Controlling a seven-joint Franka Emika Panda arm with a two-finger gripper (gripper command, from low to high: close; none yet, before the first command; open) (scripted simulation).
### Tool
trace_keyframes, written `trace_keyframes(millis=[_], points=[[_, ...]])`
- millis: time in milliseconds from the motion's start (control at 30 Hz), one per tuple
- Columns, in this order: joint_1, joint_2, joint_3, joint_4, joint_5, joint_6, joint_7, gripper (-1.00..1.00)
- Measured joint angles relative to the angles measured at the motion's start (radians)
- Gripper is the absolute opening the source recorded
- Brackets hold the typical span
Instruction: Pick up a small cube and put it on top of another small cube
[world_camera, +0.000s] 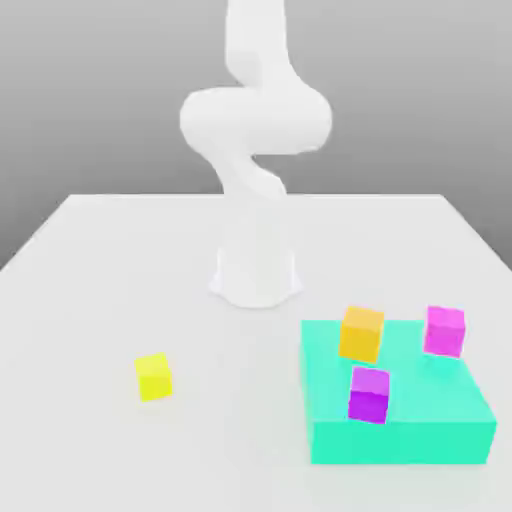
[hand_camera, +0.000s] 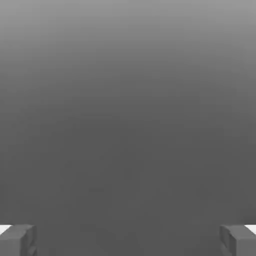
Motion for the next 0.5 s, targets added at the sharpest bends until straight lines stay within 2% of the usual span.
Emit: trace_keyframes(millis=[500], points=[[-0.319, 0.500, -0.022, -0.464, -0.016, 0.412, 0.496, 0.00]])
